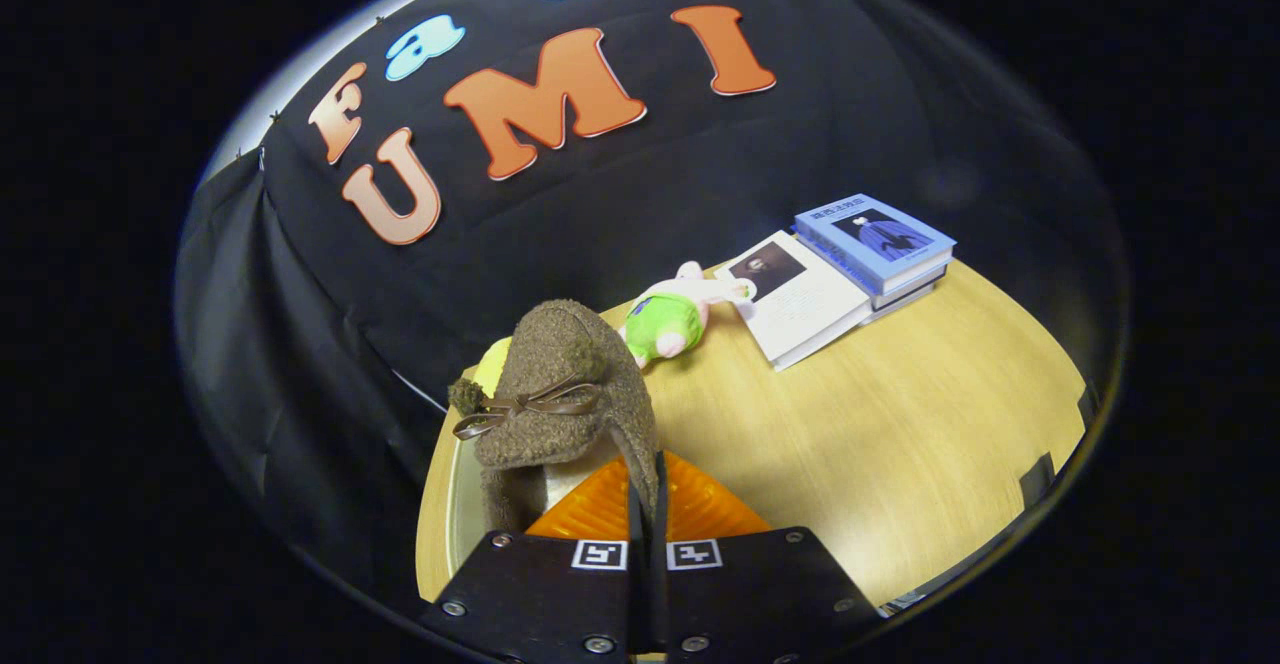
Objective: Open the storage box then place both shoes into the box .Put the left shoe in first, then the right shoe, with the right side of both shoes facing outward in a uniform manner.
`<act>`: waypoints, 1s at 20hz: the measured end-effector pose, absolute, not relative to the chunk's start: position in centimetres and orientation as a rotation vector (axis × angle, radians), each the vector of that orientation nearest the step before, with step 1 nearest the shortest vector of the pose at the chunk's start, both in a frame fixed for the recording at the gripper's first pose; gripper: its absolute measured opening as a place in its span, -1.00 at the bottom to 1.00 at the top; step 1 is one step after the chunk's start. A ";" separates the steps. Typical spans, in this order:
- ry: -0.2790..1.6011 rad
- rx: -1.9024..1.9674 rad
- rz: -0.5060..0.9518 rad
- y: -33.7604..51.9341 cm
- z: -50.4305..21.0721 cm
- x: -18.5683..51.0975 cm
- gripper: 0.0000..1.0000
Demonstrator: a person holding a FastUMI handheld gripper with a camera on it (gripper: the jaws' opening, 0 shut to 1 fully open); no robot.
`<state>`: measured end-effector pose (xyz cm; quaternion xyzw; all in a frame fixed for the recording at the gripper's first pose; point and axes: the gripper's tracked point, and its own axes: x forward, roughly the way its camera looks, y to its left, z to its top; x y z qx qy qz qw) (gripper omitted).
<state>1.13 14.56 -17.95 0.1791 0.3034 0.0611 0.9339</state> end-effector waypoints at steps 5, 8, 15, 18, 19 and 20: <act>0.666 0.317 0.128 18.9 -19.9 1.4 -1.00; 0.704 0.274 0.106 20.2 -22.4 1.5 -1.00; 0.794 0.187 0.064 21.4 -27.2 1.3 -0.93; 0.797 0.209 0.103 22.7 -26.1 1.0 -0.59; 0.788 0.205 0.123 23.2 -25.9 0.7 -0.19; 0.775 0.183 0.137 23.5 -25.3 0.6 0.21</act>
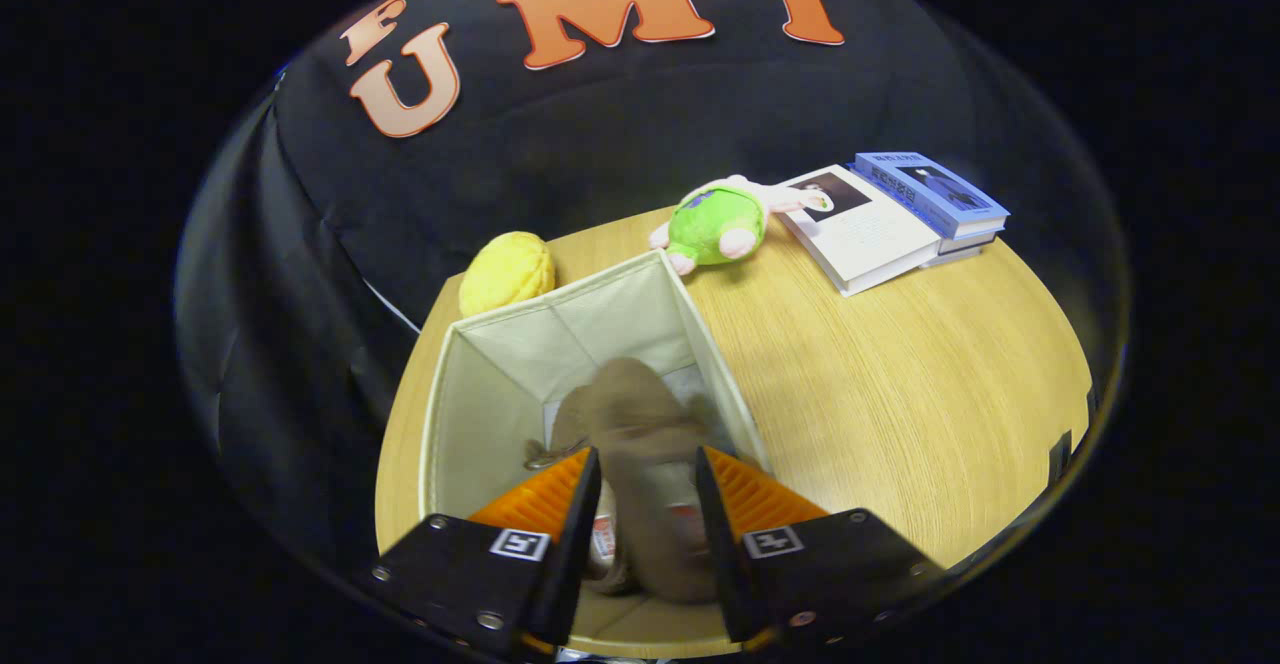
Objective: Open the storage box then place both shoes into the box .Put the left shoe in first, then the right shoe, with the right side of both shoes facing outward in a uniform manner.
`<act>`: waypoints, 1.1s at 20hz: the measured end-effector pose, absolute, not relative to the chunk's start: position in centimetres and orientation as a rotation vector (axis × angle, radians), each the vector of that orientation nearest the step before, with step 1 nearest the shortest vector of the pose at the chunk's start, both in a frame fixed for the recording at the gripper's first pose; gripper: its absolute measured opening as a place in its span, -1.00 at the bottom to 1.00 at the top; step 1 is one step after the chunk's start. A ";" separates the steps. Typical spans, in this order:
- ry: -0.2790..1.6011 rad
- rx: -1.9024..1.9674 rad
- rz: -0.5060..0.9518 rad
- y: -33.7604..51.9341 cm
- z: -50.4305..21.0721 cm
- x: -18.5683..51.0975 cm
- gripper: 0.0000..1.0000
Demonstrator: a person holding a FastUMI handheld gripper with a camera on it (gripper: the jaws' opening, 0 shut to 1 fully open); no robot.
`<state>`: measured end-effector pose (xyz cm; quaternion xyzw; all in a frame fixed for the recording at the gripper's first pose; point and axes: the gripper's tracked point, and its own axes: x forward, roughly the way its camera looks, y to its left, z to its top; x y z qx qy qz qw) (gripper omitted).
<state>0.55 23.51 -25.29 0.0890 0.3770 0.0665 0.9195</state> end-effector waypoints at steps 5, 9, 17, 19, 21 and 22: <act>0.698 0.136 0.182 23.4 -22.2 1.0 0.98; 0.621 0.144 0.180 20.8 -18.5 2.1 0.98; 0.381 0.130 0.115 10.8 -7.1 3.7 0.97; 0.325 0.130 0.088 7.6 -4.6 3.6 0.97; 0.279 0.120 0.056 4.6 -2.7 3.3 0.97; 0.258 0.104 0.036 3.1 -1.9 3.0 0.98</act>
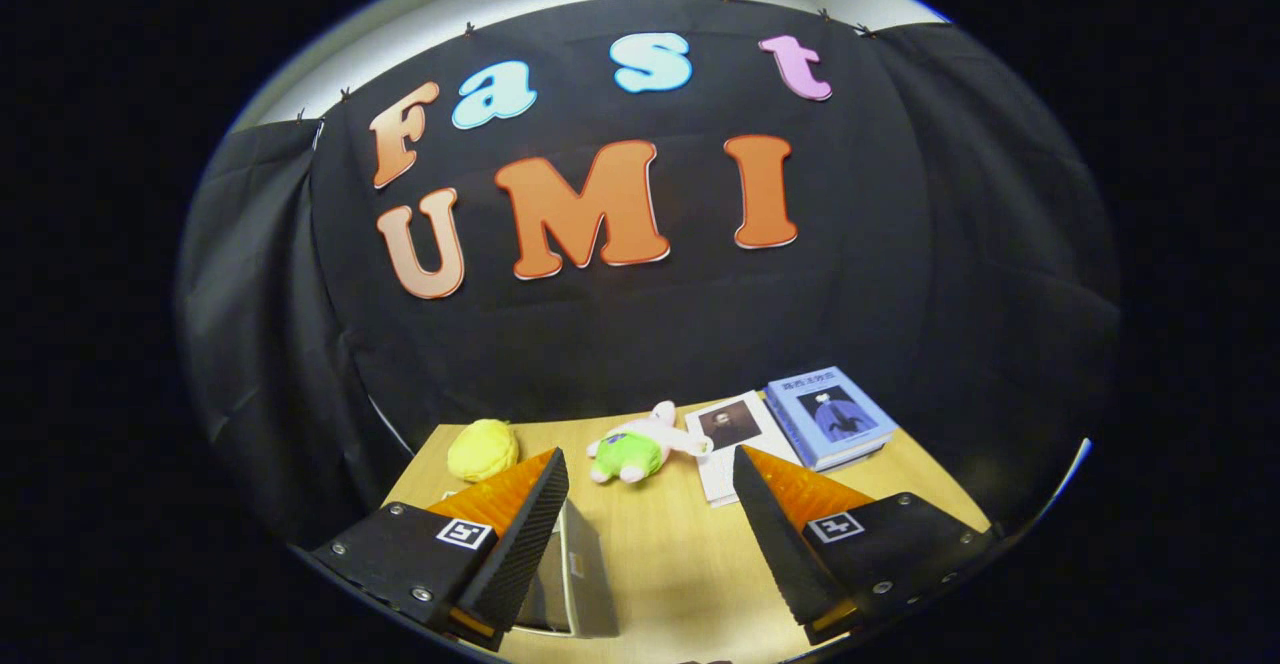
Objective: Open the storage box then place both shoes into the box .Put the left shoe in first, then the right shoe, with the right side of both shoes facing outward in a uniform manner.
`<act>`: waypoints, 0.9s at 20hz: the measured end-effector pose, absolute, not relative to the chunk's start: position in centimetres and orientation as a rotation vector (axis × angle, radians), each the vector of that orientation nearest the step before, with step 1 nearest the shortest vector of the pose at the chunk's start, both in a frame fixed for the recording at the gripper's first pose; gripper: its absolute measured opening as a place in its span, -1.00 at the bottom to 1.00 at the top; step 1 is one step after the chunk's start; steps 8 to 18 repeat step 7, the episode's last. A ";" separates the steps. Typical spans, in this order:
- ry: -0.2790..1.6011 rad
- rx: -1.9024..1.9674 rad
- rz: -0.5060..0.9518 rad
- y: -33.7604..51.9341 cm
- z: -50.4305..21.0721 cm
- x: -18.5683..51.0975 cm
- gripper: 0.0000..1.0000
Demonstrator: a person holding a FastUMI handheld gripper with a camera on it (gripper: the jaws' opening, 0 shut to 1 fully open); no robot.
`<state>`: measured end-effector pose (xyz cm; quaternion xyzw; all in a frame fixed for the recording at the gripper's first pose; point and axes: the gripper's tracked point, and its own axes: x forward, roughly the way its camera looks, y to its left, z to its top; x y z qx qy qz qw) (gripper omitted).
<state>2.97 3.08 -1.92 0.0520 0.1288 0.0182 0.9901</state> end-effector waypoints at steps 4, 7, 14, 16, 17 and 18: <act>0.196 0.081 -0.022 -1.9 0.3 1.7 0.97; 0.172 0.086 -0.053 -4.4 0.6 0.7 0.97; 0.172 0.086 -0.053 -4.4 0.6 0.7 0.97; 0.172 0.086 -0.053 -4.4 0.6 0.7 0.97; 0.172 0.086 -0.053 -4.4 0.6 0.7 0.97; 0.172 0.086 -0.053 -4.4 0.6 0.7 0.97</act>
